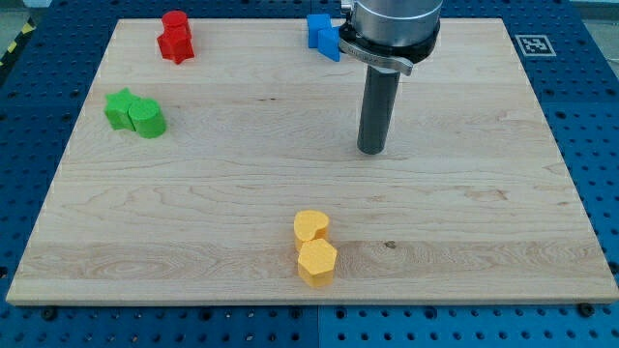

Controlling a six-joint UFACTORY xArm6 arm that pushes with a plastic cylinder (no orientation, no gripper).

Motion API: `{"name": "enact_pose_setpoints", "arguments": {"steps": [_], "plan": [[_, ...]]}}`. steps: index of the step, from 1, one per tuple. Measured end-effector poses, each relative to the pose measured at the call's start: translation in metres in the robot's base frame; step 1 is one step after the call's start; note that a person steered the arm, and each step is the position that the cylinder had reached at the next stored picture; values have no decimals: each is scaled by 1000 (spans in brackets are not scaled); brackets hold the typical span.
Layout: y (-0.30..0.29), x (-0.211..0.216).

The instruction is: Point at the red circle

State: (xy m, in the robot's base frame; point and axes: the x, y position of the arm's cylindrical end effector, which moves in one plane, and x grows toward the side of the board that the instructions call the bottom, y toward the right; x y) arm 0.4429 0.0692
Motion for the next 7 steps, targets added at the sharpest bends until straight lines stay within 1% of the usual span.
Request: {"name": "enact_pose_setpoints", "arguments": {"steps": [1, 2, 4, 5, 6, 7], "plan": [[-1, -2], [-28, -24], [-110, -82], [-127, -116], [-127, -130], [-127, -130]]}}
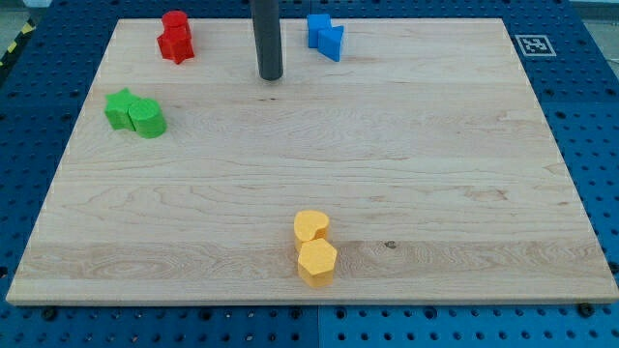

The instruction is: Point at the red circle

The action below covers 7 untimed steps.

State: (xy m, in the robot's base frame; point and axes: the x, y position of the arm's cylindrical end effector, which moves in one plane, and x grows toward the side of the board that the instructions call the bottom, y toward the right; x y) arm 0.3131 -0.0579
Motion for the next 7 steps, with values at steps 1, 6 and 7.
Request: {"name": "enact_pose_setpoints", "arguments": {"steps": [1, 6, 7], "plan": [[0, -4], [-86, -120], [-143, -122]]}}
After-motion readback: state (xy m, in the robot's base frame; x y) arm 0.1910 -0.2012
